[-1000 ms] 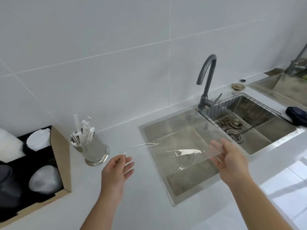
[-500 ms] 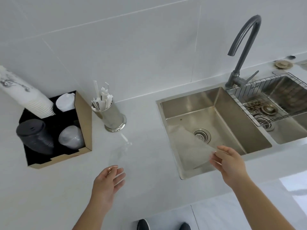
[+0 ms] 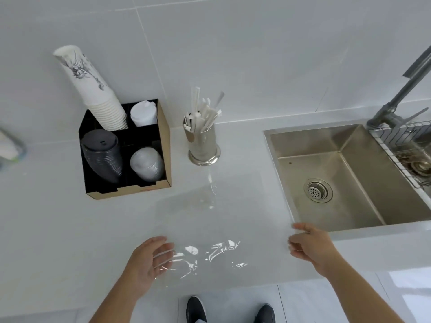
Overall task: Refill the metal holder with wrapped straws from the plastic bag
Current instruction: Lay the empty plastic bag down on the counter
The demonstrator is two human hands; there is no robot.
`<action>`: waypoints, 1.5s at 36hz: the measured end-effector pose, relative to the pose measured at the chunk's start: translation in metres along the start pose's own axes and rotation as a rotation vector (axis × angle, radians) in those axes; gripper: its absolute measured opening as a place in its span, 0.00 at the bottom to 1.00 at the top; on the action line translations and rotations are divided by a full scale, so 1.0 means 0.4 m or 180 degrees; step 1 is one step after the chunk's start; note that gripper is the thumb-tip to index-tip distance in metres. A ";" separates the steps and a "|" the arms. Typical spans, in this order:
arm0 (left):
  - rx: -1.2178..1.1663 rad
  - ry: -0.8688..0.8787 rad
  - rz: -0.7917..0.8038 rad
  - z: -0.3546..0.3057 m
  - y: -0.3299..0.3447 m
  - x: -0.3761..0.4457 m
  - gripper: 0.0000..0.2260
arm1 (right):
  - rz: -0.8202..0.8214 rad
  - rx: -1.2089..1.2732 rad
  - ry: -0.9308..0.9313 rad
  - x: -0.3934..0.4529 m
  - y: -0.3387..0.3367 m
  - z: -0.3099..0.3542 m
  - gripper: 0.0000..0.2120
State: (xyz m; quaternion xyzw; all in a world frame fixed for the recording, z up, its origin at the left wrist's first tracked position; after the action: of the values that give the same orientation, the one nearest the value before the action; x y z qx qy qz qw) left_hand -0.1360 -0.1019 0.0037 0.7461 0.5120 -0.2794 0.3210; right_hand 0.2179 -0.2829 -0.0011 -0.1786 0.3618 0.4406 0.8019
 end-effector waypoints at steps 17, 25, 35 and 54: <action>0.0569 0.0148 -0.0324 -0.055 -0.282 0.110 0.04 | -0.0119 -0.0577 0.0080 0.018 0.280 -0.054 0.07; 0.0451 0.0218 -0.0620 -0.061 -0.448 0.083 0.03 | 0.0193 -0.0630 0.0098 0.010 0.411 -0.083 0.06; 0.0692 0.0402 -0.0999 -0.117 -0.606 0.086 0.04 | 0.0536 -0.0631 0.0135 0.029 0.562 -0.088 0.07; 0.1300 0.0786 -0.1509 -0.132 -0.683 0.088 0.09 | 0.0298 -0.1207 0.0116 0.056 0.612 -0.128 0.05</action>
State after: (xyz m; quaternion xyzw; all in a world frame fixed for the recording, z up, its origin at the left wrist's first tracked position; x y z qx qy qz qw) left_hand -0.3776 0.0327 -0.0418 0.6834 0.6398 -0.3506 0.0266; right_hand -0.0005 -0.1666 -0.0444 -0.3173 0.2947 0.5344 0.7259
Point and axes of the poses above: each hand's wrist, its own x-axis towards the middle knuckle, its own y-axis out of the palm, z = x × y, the point moved 1 cm from there along x, towards the middle knuckle, and after that the axes turned 13 degrees about z, right-handed, at the moved point
